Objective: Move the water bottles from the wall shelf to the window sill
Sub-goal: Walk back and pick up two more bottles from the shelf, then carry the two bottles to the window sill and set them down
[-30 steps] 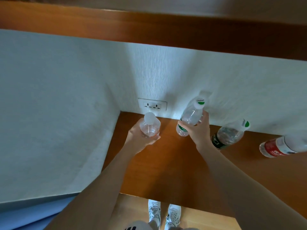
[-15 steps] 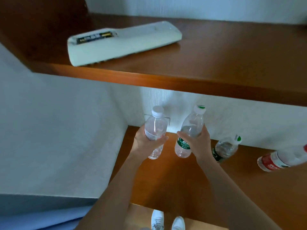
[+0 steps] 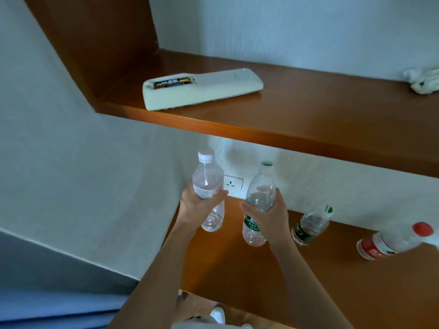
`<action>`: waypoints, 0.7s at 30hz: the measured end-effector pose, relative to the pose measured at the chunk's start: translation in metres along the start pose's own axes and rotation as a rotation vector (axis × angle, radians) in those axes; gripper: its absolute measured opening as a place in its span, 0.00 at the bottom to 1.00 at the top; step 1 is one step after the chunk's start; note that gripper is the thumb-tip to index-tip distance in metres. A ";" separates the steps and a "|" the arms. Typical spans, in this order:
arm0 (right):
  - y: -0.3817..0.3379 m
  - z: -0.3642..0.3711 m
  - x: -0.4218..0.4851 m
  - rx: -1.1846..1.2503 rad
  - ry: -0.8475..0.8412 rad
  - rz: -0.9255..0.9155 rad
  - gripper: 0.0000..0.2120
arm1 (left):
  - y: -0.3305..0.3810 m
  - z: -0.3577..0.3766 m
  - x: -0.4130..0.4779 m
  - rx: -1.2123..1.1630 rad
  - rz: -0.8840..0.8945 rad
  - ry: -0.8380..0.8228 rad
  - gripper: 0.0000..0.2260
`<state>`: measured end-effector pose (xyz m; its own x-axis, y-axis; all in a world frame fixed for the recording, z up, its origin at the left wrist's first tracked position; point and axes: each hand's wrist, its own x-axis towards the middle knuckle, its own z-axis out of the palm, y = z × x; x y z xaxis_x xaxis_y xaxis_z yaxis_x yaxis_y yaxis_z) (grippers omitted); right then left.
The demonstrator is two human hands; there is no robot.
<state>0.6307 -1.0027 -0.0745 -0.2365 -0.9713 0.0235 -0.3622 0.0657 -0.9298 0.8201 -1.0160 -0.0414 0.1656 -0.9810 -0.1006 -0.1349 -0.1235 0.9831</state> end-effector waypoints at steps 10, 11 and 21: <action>-0.021 0.038 0.000 0.057 -0.243 0.002 0.41 | -0.001 -0.029 -0.032 -0.075 -0.004 0.120 0.18; -0.023 0.041 -0.001 0.079 -0.281 -0.003 0.40 | 0.000 -0.033 -0.037 -0.074 -0.006 0.153 0.18; -0.048 0.064 -0.046 0.281 -0.725 -0.069 0.27 | -0.002 -0.064 -0.132 -0.071 -0.017 0.508 0.12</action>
<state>0.7164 -0.9761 -0.0548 0.4616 -0.8842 -0.0711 -0.0901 0.0329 -0.9954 0.8609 -0.8771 -0.0203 0.6236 -0.7803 -0.0472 -0.0642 -0.1113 0.9917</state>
